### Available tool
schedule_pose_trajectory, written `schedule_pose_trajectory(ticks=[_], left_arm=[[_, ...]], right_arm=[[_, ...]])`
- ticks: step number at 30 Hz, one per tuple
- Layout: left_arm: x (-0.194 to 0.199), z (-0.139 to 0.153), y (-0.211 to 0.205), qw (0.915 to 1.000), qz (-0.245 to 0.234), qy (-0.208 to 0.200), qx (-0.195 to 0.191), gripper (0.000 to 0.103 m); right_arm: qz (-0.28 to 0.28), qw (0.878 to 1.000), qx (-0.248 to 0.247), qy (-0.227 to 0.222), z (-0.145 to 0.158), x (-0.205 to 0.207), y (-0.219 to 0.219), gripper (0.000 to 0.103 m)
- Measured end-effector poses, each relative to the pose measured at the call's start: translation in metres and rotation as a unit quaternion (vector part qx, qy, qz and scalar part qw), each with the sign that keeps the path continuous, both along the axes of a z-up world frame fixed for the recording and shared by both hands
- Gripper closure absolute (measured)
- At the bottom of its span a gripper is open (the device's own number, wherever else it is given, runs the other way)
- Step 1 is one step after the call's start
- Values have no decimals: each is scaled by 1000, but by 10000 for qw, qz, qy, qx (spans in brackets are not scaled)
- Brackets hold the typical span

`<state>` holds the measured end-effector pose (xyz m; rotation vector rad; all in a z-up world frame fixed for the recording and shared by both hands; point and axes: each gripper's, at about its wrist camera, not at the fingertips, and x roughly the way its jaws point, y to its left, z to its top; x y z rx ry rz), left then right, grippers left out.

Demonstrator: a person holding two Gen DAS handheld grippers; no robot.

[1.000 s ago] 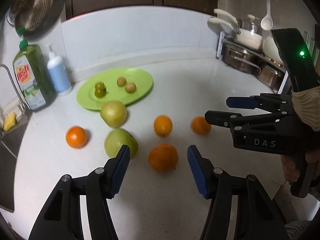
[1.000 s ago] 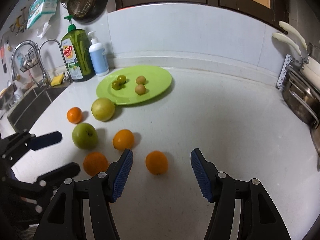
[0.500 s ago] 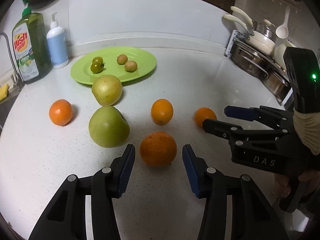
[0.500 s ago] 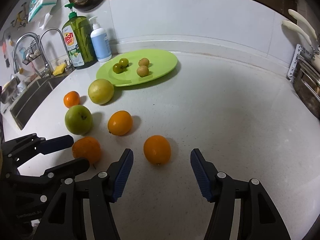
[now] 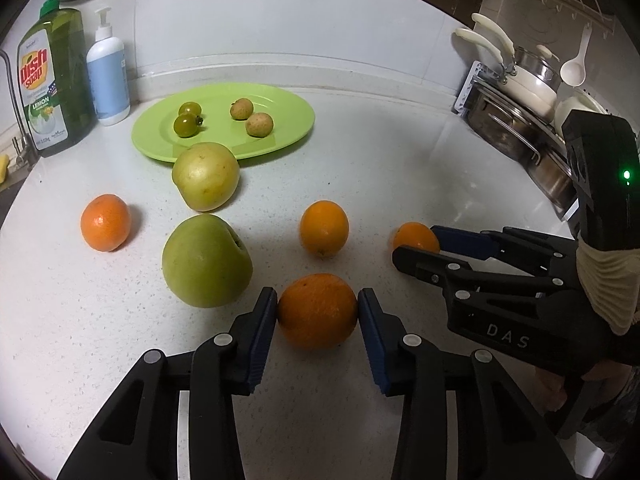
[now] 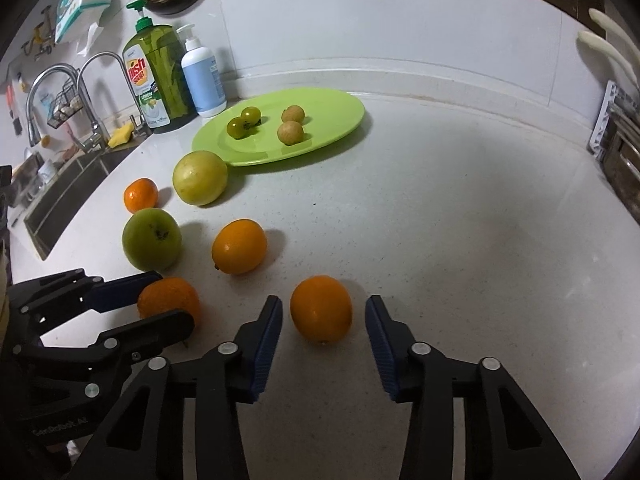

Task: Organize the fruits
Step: 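Move both grippers back to the oranges and close the right gripper on an orange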

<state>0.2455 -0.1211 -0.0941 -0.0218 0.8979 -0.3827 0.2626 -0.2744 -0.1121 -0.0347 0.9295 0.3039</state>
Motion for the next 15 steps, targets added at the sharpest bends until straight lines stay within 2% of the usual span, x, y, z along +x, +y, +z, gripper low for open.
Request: schedule_pose_trajectory(ticks=[4,15], left_arm=[[2,0,-3,9999,-40,-64,82,62],[0,11,-4,9992,-143,-324,207,63]], right_arm=[[15,10000,17,65,-2,0,1,70],[11,10000,99,4,6,-6,-1,70]])
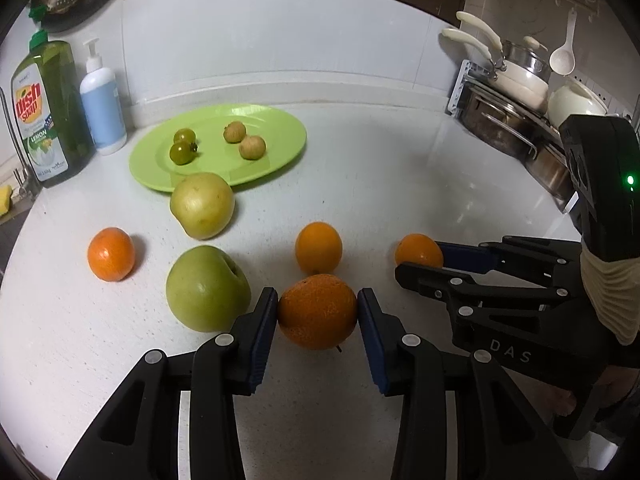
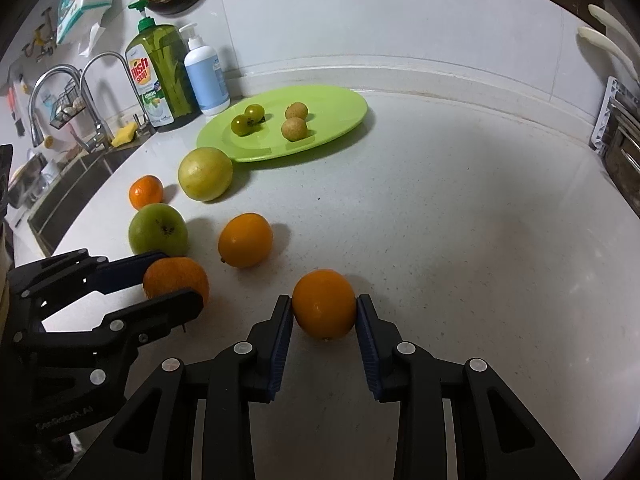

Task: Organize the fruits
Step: 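Move both grippers back to the oranges and close the right gripper on an orange, then lift the large orange in the left gripper while the right gripper lifts its orange toward the plate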

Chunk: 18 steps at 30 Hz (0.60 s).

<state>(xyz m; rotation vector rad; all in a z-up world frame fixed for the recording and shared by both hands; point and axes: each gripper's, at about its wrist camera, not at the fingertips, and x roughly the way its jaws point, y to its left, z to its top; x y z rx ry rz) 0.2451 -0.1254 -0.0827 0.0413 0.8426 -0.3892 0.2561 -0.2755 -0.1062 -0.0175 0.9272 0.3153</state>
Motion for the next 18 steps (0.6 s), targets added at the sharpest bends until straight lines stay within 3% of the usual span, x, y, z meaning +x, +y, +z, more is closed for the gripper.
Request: schedule_pose_trajectory(ticks=[18], left_arm=[[-12,49,13,9983,-71,-566,-69,63]], right_arm=[[-187,9985,166,-485,49,-15,5,70]])
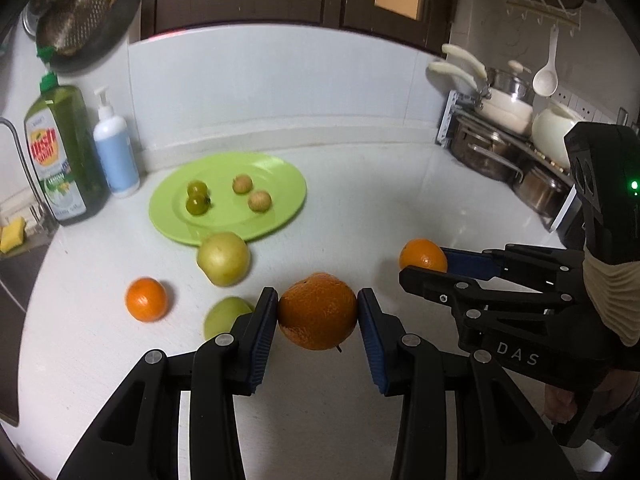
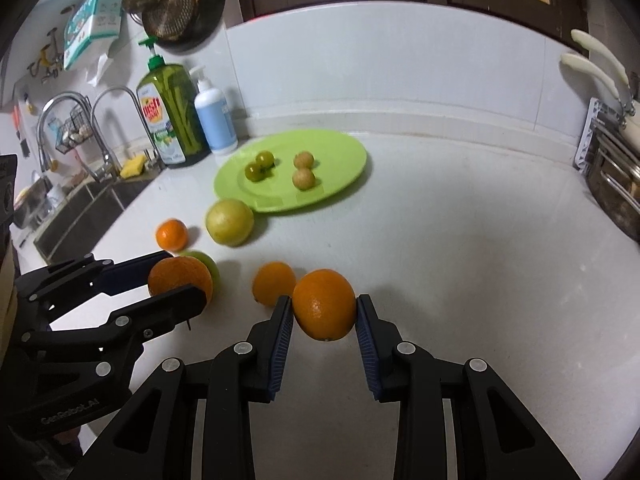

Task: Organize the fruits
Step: 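Lift the large orange in the left gripper while the right gripper lifts its orange toward the plate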

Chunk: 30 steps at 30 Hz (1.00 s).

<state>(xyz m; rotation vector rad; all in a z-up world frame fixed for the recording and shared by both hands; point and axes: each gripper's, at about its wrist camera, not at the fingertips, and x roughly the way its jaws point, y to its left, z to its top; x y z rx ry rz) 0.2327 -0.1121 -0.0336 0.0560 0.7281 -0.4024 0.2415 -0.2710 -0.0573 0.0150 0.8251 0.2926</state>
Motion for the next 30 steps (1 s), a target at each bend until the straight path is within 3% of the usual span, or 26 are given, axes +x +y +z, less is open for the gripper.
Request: schedule_pose_trajectory(ticks=[15,30], left_arm=[[11,35,30,9997,66,-222,-18,63],[50,50,58,9986,351,-383,-88,63]], right_arm=[[-57,9989,176,-426,38,3,24,70],[247,9978,164,-596,55,46,58,70]])
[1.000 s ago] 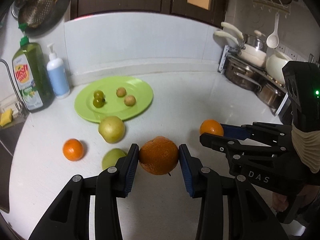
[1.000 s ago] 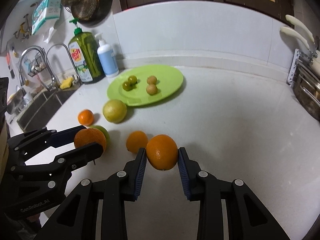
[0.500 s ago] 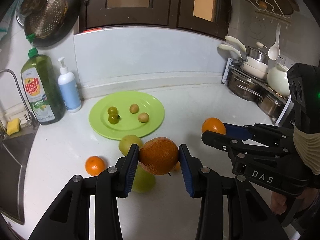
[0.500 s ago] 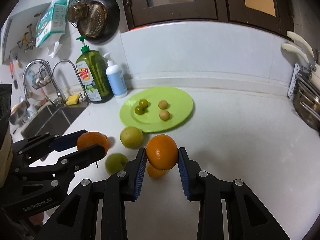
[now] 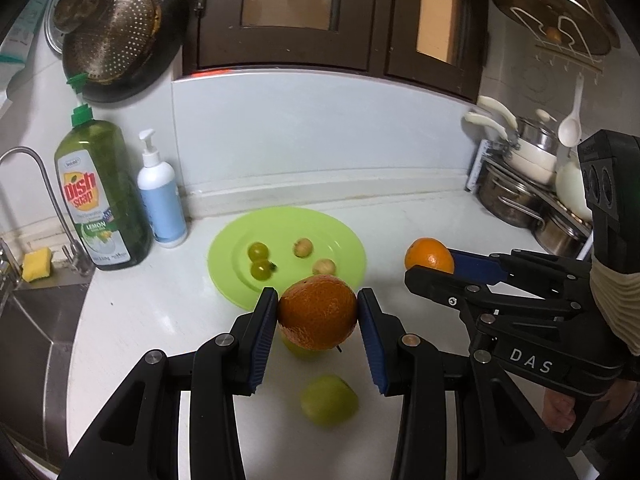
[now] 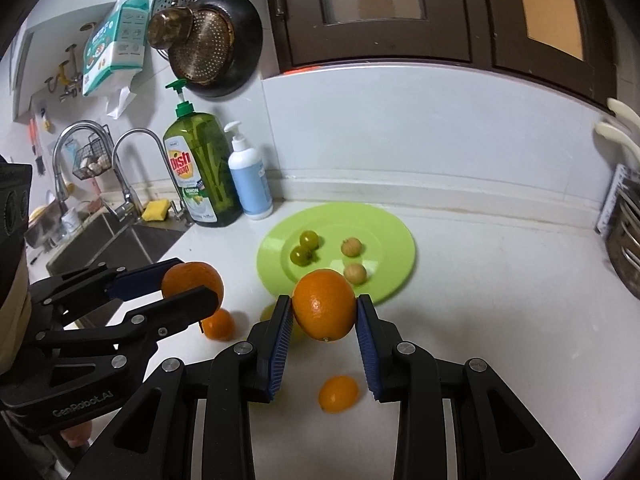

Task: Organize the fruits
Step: 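Lift the large orange in the left gripper while the right gripper lifts its orange toward the plate, then lower both oranges onto the green plate and open both grippers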

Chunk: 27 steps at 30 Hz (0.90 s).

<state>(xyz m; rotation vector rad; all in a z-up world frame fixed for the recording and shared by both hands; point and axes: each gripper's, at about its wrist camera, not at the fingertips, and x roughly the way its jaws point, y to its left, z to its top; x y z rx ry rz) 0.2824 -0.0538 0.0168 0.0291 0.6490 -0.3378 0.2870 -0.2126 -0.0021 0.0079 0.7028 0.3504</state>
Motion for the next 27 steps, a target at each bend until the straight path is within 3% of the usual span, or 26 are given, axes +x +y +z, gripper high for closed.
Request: schedule_pose_trajectory(ticks=[27], left_arm=[[130,-5,0,9995,-86,116,288,63]], right_arm=[[233,9994,-22,274,-12,130,12,70]])
